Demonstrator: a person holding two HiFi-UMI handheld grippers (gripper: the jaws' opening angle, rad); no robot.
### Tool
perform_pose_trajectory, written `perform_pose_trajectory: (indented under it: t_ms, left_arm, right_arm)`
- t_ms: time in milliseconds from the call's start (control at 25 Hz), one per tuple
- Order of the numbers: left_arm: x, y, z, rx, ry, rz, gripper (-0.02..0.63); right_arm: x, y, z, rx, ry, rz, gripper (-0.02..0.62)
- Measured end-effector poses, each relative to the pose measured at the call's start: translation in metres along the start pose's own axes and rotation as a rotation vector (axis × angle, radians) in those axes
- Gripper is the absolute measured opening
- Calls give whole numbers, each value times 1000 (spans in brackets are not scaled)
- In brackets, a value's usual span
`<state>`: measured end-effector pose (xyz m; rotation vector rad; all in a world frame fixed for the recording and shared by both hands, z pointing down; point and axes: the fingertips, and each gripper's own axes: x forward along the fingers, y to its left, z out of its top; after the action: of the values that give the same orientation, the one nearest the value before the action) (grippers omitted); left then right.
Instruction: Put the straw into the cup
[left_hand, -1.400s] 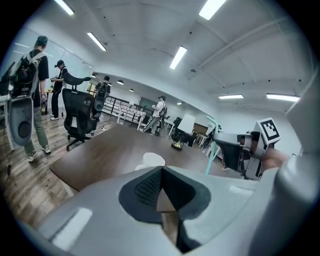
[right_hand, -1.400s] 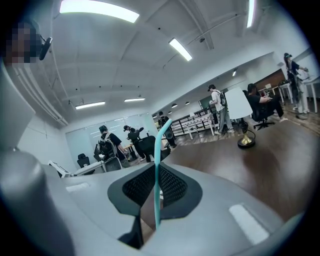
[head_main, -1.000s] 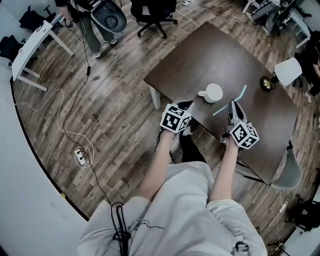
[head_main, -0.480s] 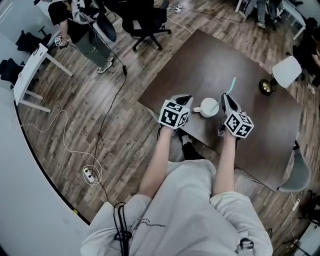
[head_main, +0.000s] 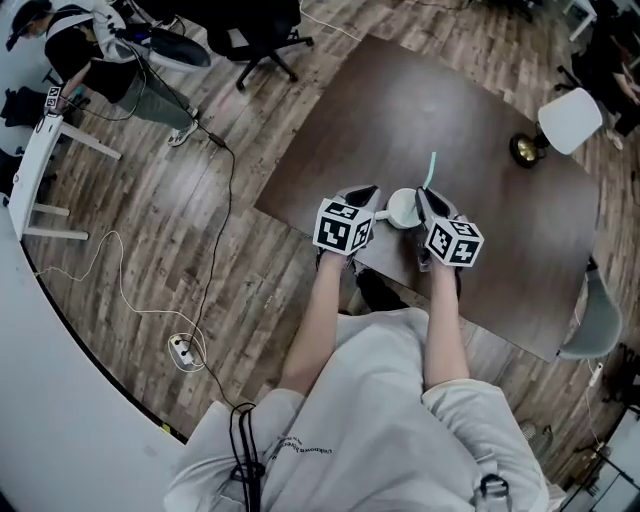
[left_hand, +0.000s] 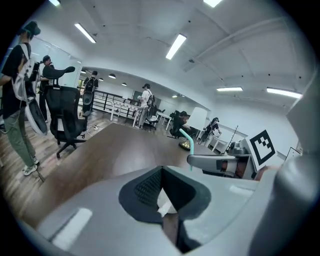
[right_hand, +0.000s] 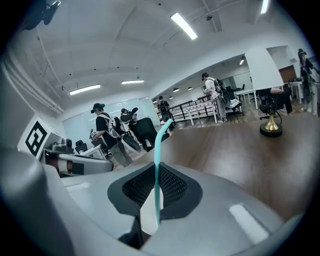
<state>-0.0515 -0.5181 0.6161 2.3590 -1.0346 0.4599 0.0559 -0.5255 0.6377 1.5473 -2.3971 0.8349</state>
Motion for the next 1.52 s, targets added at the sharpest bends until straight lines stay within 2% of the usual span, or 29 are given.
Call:
perform_pose_trajectory:
  t_ms: [320, 640, 800, 1000, 1240, 1520]
  left_arm:
    - [11, 5, -12, -24, 28, 12, 0]
    - [21, -2, -12, -2, 39, -4, 0]
    - [20, -6, -10, 3, 37, -8, 0]
    - [17, -13, -15, 23, 52, -12, 0]
    - [3, -21, -17, 45, 52, -6, 0]
    - [-10, -51, -34, 81, 73, -32, 0]
  right_arm:
    - [15, 3, -26, -36, 96, 23, 49]
    - [23, 12, -30, -67, 123, 64, 52]
    - [21, 12, -30, -83, 135, 55, 81]
    - [15, 6, -32, -80, 134, 17, 84]
    - [0, 11, -36, -57, 107, 11, 78]
    - [-34, 17, -51, -37, 82, -3, 76]
